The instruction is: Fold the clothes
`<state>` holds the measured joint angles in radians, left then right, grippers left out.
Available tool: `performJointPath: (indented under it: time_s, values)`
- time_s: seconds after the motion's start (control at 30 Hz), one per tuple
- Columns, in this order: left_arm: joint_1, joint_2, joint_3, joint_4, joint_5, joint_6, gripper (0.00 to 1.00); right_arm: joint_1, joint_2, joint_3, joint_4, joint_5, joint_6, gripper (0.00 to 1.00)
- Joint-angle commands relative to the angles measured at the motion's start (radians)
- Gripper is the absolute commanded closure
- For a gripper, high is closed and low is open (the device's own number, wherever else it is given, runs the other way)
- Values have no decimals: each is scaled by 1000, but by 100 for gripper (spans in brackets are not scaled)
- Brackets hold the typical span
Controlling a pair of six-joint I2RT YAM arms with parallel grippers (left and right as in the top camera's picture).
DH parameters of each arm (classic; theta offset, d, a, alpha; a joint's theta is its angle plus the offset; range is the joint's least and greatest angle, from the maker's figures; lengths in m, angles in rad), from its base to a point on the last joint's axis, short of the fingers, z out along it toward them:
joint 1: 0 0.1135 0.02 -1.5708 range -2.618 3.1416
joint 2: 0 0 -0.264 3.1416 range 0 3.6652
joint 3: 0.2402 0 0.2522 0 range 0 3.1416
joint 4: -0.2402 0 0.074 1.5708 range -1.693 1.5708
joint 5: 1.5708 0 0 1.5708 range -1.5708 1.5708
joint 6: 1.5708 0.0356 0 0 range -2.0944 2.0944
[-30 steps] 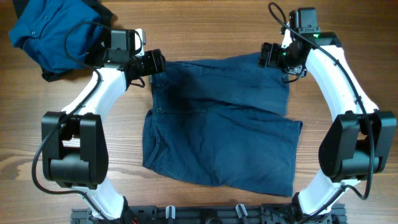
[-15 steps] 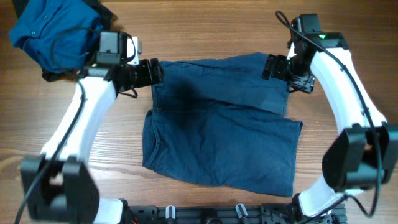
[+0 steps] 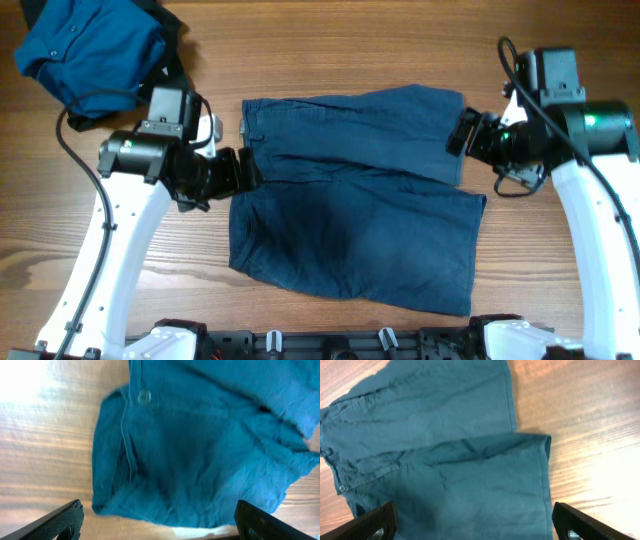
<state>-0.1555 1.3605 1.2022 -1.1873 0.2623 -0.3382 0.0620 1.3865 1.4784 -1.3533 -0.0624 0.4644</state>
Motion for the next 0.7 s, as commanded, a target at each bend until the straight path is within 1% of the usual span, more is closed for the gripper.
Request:
performJointPath:
  time_s: [0.0,0.13,0.27,0.4,0.57,0.67]
  values:
    - [-37,-103,-57,-14,19,-102,2,0,-66,-80,-2,-19,38,0]
    - [-84,-241,-146,-7,18,-163,1,0,-91,-161,-6,-76,32,0]
    - [-137,-406,-264,-7,18,-205,0,0,-110,-243,-6,-77,34,0]
    - [-152,-528,-372,-6,27,-270,0,0,-157,-303,-9,-77,45,0]
    - [-151,-568,-492,9,67,-272,0,0,-241,-314,-24,-92,59,0]
    - [-151,-550,-568,71,89,-271,0,0,-304,-314,-35,-108,59,0]
